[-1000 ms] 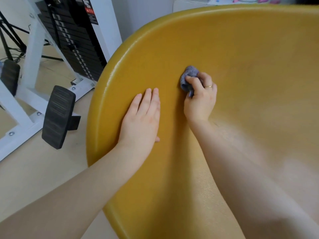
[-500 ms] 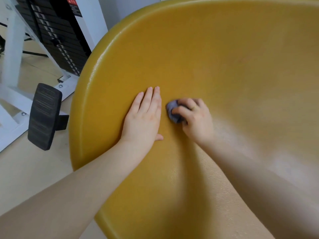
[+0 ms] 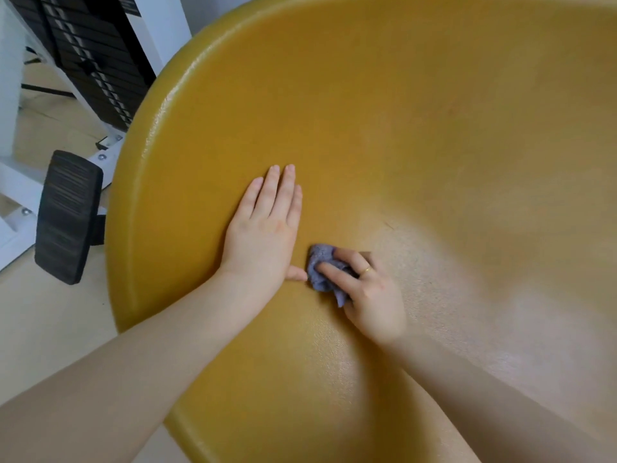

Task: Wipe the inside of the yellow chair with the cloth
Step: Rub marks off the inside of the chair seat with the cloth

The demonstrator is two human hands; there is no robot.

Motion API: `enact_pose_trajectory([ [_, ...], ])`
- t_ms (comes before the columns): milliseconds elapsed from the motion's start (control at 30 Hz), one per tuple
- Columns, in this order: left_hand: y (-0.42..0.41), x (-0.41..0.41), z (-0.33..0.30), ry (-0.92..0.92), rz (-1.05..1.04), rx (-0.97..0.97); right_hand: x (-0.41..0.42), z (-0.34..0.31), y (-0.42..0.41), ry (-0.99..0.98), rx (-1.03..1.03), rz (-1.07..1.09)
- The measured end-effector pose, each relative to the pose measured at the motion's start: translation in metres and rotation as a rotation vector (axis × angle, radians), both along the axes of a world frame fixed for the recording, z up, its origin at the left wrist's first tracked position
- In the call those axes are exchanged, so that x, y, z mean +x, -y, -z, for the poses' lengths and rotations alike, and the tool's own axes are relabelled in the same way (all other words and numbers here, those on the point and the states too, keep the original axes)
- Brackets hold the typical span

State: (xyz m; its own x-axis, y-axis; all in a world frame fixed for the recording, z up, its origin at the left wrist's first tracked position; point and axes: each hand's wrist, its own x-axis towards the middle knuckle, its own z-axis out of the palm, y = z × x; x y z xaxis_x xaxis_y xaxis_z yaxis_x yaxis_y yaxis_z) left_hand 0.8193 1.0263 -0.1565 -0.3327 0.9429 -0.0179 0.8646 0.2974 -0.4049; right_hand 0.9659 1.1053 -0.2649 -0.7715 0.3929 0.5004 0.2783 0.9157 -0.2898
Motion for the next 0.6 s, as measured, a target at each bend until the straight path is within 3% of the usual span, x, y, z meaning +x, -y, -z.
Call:
enact_pose_trajectory([
  [100, 0.002, -0.001, 0.002, -0.002, -0.001, -0.004, -0.004, -0.01, -0.04, 0.018, 0.134, -0.033],
  [233, 0.002, -0.001, 0.004, -0.003, -0.008, -0.011, -0.015, -0.027, -0.089, -0.13, 0.07, 0.345],
  [333, 0.002, 0.0, 0.004, 0.004, -0.015, -0.012, -0.026, -0.021, -0.066, -0.201, -0.06, 0.509],
  [500, 0.002, 0.003, 0.001, 0.005, -0.029, -0.024, 0.005, -0.006, 0.01, -0.071, -0.153, 0.233],
  [600, 0.0, 0.008, -0.001, 0.001, -0.052, -0.043, 0.013, -0.003, 0.023, -0.079, -0.125, 0.212],
])
